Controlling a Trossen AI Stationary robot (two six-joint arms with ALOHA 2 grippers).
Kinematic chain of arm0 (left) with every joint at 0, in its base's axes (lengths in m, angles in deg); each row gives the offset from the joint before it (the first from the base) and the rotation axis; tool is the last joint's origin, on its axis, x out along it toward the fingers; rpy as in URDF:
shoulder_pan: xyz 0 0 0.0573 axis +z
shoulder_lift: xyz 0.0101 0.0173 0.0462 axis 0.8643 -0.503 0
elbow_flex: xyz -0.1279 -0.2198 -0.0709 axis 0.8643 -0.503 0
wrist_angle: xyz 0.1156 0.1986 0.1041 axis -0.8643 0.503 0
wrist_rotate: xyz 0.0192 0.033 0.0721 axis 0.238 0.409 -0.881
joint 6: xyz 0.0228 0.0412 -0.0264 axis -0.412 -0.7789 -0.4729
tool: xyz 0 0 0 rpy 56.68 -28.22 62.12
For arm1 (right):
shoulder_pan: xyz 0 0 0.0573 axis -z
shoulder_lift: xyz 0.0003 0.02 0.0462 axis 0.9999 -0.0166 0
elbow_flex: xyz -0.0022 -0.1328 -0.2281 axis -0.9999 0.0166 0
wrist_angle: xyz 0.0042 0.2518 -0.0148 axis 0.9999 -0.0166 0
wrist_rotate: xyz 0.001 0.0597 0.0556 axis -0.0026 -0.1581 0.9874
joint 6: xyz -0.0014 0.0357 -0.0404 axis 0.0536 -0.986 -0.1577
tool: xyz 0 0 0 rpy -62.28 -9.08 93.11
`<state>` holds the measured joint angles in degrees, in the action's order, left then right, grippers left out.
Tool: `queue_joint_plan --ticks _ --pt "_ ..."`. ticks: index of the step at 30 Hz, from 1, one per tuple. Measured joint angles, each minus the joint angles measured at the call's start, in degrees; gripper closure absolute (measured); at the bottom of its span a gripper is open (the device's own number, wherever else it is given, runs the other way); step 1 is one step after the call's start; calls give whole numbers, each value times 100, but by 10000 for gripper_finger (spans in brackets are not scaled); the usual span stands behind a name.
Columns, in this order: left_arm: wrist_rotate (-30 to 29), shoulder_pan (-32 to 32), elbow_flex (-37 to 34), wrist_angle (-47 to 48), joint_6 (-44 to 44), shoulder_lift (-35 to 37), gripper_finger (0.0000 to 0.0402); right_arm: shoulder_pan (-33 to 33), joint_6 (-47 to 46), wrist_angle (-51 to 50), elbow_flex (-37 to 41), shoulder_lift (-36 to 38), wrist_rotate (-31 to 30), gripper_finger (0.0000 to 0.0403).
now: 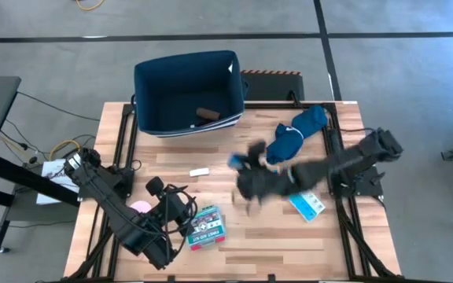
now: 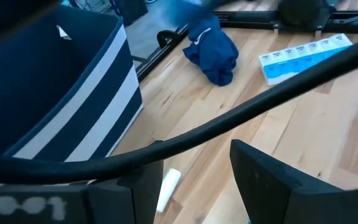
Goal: Pick & place medical supplies in basket/bin
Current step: Put the rolled blue bandage into the blue bin
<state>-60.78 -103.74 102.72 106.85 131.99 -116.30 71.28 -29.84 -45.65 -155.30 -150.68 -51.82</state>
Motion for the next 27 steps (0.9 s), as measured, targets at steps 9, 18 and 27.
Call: queue_joint_plan --ticks 9,18,27 --pt "507 0 1 57 -179 0 223 2893 -1231 3256 -9 -83 3566 280" --pt "-135 149 1 76 -556 0 223 4267 -2416 2211 -1484 -1562 4724 280" --pt "-291 463 1 79 -618 0 223 4330 -2124 -2078 -5475 -3974 4491 280"
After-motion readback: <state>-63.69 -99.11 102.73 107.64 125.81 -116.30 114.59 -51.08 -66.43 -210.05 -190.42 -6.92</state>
